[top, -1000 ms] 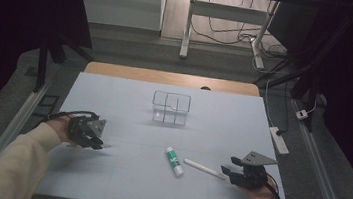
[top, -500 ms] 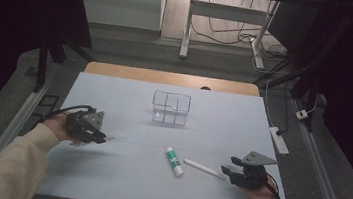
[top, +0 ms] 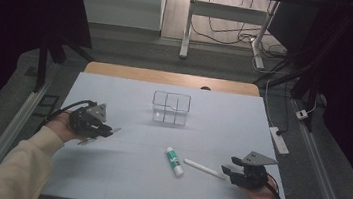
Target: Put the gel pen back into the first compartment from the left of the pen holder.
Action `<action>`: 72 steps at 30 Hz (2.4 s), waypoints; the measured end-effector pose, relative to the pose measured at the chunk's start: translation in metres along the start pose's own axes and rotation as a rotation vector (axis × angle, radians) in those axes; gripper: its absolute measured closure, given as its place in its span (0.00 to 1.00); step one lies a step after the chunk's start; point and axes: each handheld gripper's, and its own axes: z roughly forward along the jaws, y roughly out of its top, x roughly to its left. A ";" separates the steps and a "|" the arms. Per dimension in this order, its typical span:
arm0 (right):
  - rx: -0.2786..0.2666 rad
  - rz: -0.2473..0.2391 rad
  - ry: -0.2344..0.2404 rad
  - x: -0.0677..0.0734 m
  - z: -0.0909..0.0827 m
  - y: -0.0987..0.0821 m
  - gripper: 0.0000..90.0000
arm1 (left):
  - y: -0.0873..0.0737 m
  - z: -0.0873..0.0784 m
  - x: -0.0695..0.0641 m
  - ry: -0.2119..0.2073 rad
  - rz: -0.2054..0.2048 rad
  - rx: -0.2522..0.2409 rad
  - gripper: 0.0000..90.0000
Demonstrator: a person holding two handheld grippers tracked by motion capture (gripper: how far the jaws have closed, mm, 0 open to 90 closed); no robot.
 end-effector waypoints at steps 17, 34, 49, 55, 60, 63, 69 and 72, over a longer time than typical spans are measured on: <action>-0.015 0.003 -0.013 -0.001 -0.001 0.000 0.49 | 0.002 -0.011 0.000 0.070 -0.127 -0.111 0.89; -0.013 0.004 -0.013 -0.001 -0.001 0.000 0.49 | -0.001 -0.015 0.005 0.094 -0.239 -0.200 0.89; -0.004 0.003 -0.022 -0.001 0.000 0.000 0.49 | 0.001 -0.017 0.007 0.107 -0.273 -0.268 0.89; -0.007 0.003 -0.023 -0.001 -0.001 0.000 0.49 | 0.004 -0.017 0.006 0.114 -0.286 -0.309 0.89; -0.009 0.005 -0.013 -0.001 -0.001 0.000 0.49 | 0.006 -0.018 0.007 0.120 -0.299 -0.339 0.89; -0.009 0.005 -0.014 -0.001 -0.001 0.000 0.49 | 0.008 -0.019 0.008 0.117 -0.309 -0.364 0.89; -0.005 0.004 -0.013 -0.001 -0.001 0.000 0.49 | 0.011 -0.018 0.009 0.119 -0.319 -0.399 0.89; -0.003 0.003 -0.017 -0.001 -0.001 0.000 0.49 | 0.013 -0.017 0.010 0.118 -0.325 -0.417 0.89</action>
